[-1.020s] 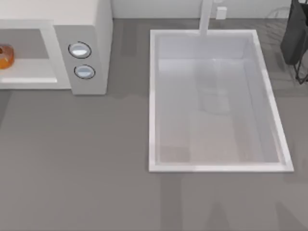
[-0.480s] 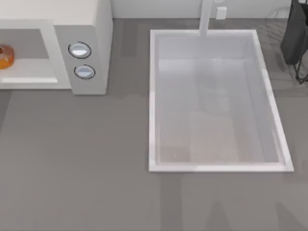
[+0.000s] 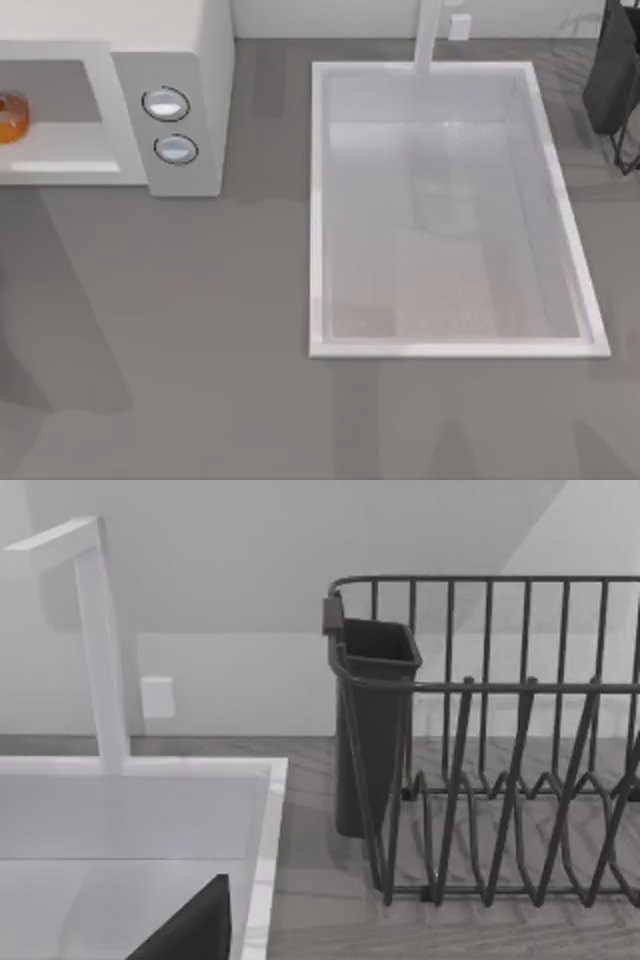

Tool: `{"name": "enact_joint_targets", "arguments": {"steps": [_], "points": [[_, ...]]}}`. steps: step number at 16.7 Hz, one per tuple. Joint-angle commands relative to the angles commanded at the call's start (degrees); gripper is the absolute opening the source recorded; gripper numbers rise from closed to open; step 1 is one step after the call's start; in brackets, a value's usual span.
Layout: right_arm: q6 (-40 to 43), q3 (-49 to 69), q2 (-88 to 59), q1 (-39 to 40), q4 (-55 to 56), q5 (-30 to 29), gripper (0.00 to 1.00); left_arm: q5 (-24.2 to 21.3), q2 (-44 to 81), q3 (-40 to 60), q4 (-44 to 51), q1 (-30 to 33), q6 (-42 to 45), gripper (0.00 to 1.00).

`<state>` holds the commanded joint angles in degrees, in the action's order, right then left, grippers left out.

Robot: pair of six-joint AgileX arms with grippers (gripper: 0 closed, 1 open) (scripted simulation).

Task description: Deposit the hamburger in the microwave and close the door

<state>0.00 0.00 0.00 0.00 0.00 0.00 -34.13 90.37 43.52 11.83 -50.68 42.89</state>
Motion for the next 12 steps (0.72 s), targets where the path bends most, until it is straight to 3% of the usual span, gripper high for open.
{"name": "enact_joint_targets", "arguments": {"steps": [7,12], "points": [[0.0,0.0,0.0,0.0,0.0,0.0,1.00,0.6,-1.3,-1.6,-0.5,0.9,-1.4,0.00],[0.0,0.0,0.0,0.0,0.0,0.0,1.00,6.3,-11.7,-10.6,-4.0,11.1,-10.6,0.00]]}}
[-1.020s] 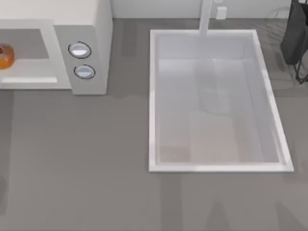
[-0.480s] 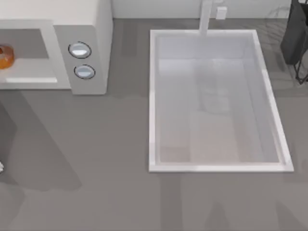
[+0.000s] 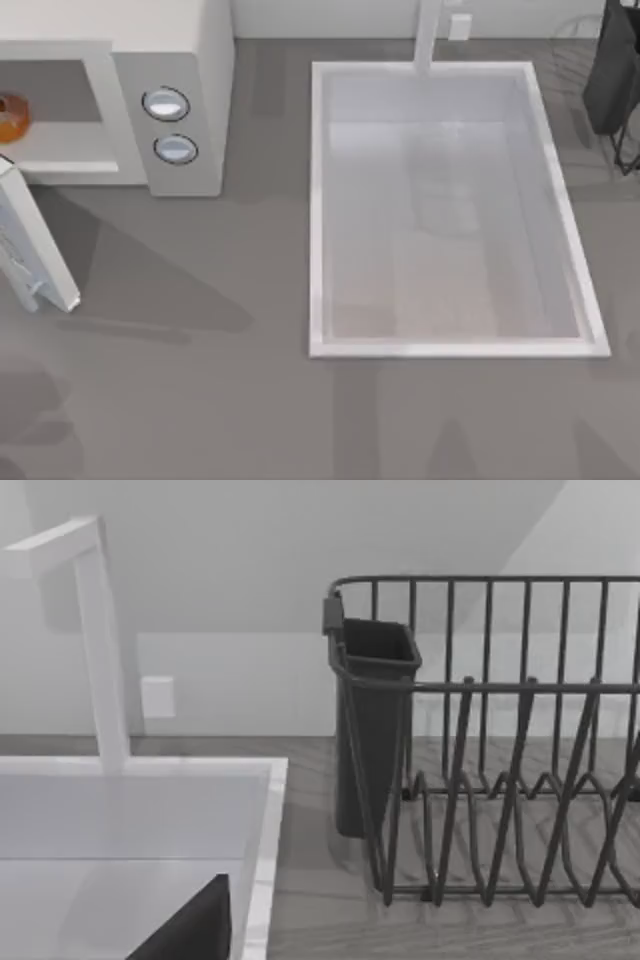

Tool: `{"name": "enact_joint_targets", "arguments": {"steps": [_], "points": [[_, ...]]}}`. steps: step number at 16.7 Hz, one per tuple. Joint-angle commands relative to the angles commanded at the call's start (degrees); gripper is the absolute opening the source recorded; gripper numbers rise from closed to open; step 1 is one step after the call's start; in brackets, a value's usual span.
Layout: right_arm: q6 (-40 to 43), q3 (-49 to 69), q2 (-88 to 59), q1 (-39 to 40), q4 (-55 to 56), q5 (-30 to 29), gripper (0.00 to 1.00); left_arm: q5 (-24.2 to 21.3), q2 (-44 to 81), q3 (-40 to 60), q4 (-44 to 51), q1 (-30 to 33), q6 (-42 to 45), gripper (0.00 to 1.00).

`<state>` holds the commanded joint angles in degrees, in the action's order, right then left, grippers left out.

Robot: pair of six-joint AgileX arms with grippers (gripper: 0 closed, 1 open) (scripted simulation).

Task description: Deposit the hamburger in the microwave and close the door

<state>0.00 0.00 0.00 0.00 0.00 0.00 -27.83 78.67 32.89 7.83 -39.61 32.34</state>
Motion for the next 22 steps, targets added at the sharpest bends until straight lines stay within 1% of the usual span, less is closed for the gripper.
{"name": "enact_joint_targets", "arguments": {"steps": [3,5,9,11,13,18,20,22], "points": [[0.0,0.0,0.0,0.0,0.0,0.0,1.00,3.3,-5.7,-5.2,-2.0,5.6,-5.5,0.00],[0.0,0.0,0.0,0.0,0.0,0.0,1.00,4.0,-6.6,-6.1,-2.3,6.4,-6.4,0.00],[0.0,0.0,0.0,0.0,0.0,0.0,1.00,3.9,-6.4,-6.0,-2.2,6.4,-6.5,0.00],[0.0,0.0,0.0,0.0,0.0,0.0,1.00,5.5,-7.3,-6.5,-2.3,8.3,-8.3,0.00],[0.0,0.0,0.0,0.0,0.0,0.0,1.00,8.5,-8.9,-7.6,-2.5,12.7,-11.7,0.00],[0.0,0.0,0.0,0.0,0.0,0.0,1.00,18.5,-14.6,-11.6,-2.9,29.3,-23.2,0.00],[0.0,0.0,0.0,0.0,0.0,0.0,1.00,21.8,-16.8,-12.7,-3.2,33.6,-27.0,0.00],[0.0,0.0,0.0,0.0,0.0,0.0,1.00,23.5,-18.1,-13.3,-3.4,35.4,-28.7,0.00]]}}
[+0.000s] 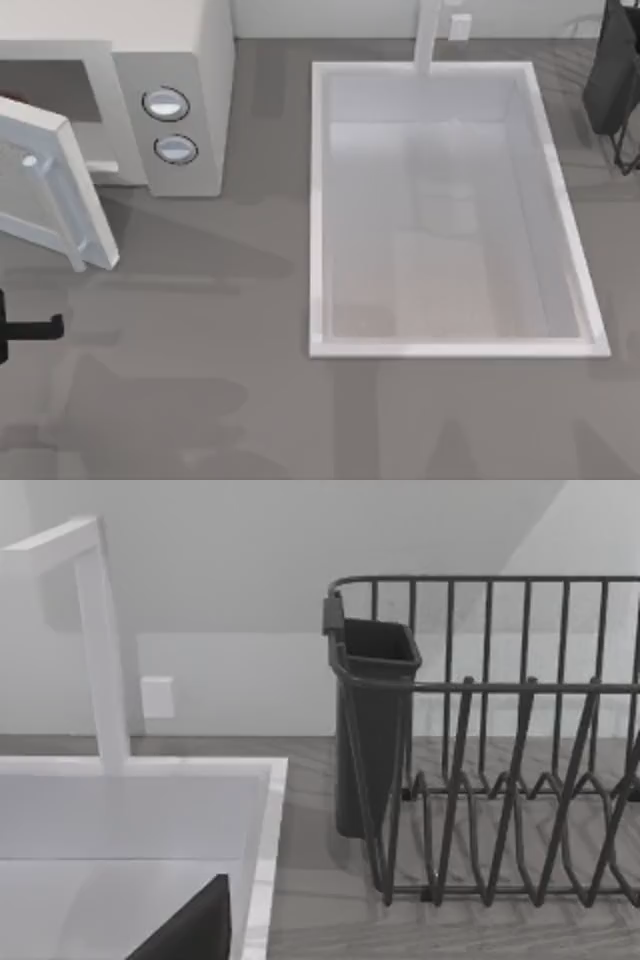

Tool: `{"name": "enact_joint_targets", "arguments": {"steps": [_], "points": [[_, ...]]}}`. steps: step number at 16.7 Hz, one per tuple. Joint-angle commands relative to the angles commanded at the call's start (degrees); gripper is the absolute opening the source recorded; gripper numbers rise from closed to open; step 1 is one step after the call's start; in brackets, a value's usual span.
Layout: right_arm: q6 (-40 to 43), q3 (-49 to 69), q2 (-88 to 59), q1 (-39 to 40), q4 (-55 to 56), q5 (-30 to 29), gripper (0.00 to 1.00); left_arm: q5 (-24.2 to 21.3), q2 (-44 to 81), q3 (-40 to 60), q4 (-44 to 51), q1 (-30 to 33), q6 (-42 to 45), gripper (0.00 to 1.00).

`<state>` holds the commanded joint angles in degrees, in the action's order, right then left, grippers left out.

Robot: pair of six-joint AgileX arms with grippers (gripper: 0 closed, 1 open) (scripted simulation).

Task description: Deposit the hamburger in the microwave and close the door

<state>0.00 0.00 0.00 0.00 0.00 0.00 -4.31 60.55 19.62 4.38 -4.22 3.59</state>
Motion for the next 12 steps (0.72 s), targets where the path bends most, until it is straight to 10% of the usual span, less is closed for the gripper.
{"name": "enact_joint_targets", "arguments": {"steps": [12], "points": [[0.0,0.0,0.0,0.0,0.0,0.0,1.00,0.5,16.0,9.1,-5.9,1.0,-0.6,0.00]]}}
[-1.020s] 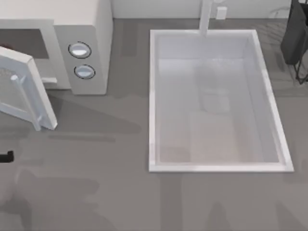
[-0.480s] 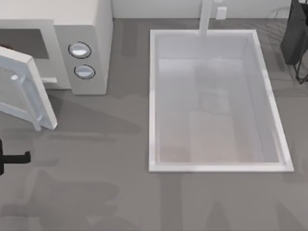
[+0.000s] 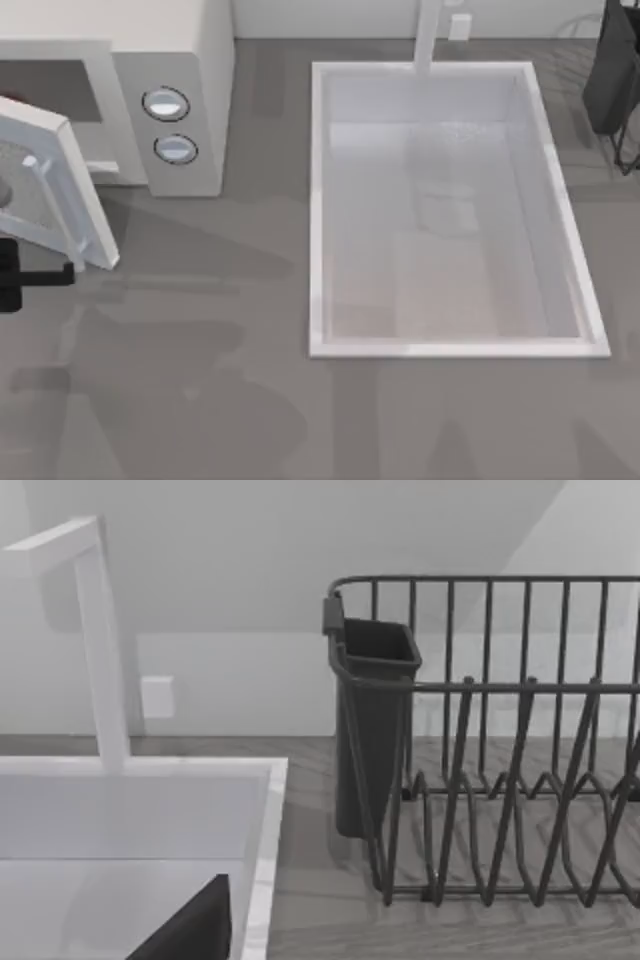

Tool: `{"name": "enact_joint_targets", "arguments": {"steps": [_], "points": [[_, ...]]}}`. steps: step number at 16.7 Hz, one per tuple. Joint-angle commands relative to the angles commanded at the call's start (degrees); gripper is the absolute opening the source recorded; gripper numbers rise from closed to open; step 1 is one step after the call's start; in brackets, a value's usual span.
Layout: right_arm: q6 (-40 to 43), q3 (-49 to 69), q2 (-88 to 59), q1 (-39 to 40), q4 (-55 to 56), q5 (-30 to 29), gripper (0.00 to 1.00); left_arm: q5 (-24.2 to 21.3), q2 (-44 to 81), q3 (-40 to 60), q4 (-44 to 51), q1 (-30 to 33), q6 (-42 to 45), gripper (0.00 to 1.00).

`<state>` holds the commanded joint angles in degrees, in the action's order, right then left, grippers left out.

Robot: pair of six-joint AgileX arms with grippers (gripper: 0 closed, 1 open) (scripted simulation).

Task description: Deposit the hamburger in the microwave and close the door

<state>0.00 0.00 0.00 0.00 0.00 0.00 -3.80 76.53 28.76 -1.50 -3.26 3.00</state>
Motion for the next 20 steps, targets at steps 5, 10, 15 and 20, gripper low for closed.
{"name": "enact_joint_targets", "arguments": {"steps": [5,10,15,20], "points": [[0.0,0.0,0.0,0.0,0.0,0.0,1.00,0.6,11.7,7.2,-5.2,1.1,-0.6,0.00],[0.0,0.0,0.0,0.0,0.0,0.0,1.00,0.7,13.3,8.3,-6.0,1.2,-0.7,0.00],[0.0,0.0,0.0,0.0,0.0,0.0,1.00,0.9,17.3,12.3,-5.6,1.1,-0.8,0.00],[0.0,0.0,0.0,0.0,0.0,0.0,1.00,1.1,30.0,26.7,-4.3,1.9,-1.2,0.00]]}}
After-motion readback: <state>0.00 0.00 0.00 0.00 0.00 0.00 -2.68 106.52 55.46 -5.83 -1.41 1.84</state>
